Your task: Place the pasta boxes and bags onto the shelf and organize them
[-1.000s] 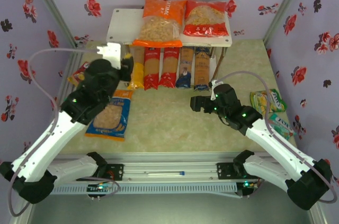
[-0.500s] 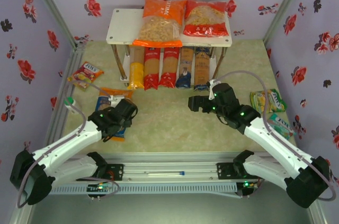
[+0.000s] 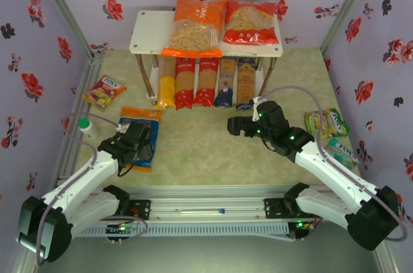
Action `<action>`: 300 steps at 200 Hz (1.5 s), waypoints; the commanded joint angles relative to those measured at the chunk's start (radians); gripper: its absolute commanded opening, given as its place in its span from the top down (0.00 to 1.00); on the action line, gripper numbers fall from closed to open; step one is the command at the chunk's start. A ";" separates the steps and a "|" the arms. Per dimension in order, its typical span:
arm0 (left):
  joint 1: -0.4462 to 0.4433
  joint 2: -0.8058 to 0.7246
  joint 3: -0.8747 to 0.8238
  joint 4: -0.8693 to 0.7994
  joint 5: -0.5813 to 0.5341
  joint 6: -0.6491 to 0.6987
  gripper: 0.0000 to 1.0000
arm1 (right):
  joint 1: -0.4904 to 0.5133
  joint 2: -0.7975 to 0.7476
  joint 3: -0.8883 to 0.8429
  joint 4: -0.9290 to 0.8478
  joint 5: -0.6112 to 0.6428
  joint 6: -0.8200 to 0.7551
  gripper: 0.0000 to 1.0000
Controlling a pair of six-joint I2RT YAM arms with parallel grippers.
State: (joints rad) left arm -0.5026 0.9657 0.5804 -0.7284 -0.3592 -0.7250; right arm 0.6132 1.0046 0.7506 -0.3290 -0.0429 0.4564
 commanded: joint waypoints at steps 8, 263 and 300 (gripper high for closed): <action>0.022 0.074 0.089 0.003 0.032 0.089 0.13 | -0.007 0.031 -0.005 0.032 -0.016 -0.002 0.02; 0.303 0.523 0.252 0.041 0.265 0.374 0.01 | -0.029 0.072 0.008 0.008 0.020 -0.043 0.01; 0.304 0.530 0.238 0.054 0.319 0.375 0.28 | -0.031 0.066 0.003 0.003 0.023 -0.040 0.01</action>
State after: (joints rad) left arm -0.2031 1.4578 0.8352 -0.7155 -0.1413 -0.3779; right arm 0.5903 1.0748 0.7506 -0.3138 -0.0444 0.4271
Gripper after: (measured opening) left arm 0.807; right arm 0.993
